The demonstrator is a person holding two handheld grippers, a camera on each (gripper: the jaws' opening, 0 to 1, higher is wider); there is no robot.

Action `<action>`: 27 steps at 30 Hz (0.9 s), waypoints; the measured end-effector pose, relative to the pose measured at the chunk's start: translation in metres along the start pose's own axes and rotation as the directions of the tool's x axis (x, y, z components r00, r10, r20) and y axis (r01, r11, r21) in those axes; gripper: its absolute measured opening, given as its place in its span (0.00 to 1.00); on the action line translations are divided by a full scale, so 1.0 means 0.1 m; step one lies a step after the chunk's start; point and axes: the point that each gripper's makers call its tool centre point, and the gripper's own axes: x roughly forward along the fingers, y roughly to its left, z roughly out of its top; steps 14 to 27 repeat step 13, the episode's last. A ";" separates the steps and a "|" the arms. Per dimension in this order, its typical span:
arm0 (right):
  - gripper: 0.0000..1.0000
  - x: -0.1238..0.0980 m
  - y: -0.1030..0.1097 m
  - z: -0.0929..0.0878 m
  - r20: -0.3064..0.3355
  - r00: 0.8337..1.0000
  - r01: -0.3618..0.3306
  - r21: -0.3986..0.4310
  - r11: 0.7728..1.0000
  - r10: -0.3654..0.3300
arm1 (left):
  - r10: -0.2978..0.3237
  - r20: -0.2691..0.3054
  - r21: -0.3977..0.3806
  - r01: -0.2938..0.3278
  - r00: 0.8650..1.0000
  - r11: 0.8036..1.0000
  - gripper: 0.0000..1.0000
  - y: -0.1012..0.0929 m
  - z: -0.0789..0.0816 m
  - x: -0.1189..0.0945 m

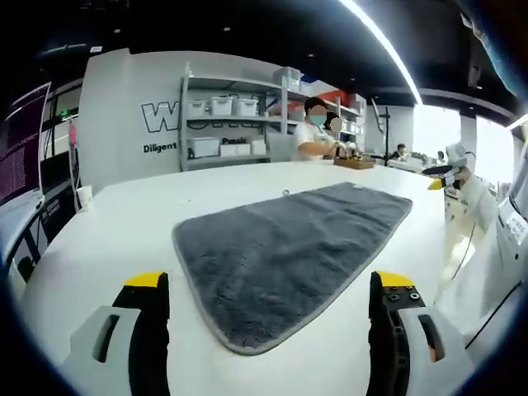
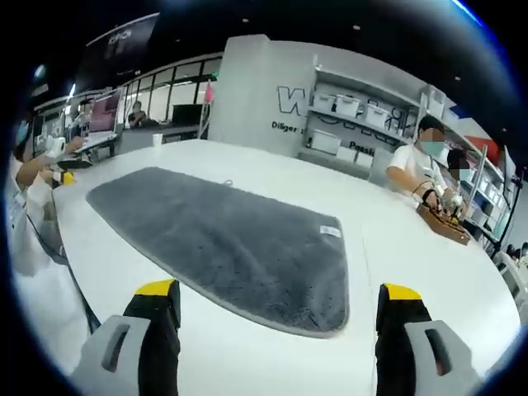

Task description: Open the folded towel by lifting each exposed corner and separating the folded layers until the towel lies flat within the target outline without major curled edges

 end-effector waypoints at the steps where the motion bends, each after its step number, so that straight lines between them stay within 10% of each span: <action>1: 1.00 0.01 0.00 -0.02 -0.008 1.000 0.001 0.000 1.000 -0.001 | 0.000 -0.001 -0.001 0.000 1.000 1.000 1.00 0.00 0.00 0.00; 27: 1.00 0.04 -0.03 -0.11 -0.030 0.999 -0.008 0.025 1.000 0.009 | 0.001 -0.008 -0.005 -0.001 1.000 1.000 1.00 0.02 -0.03 0.02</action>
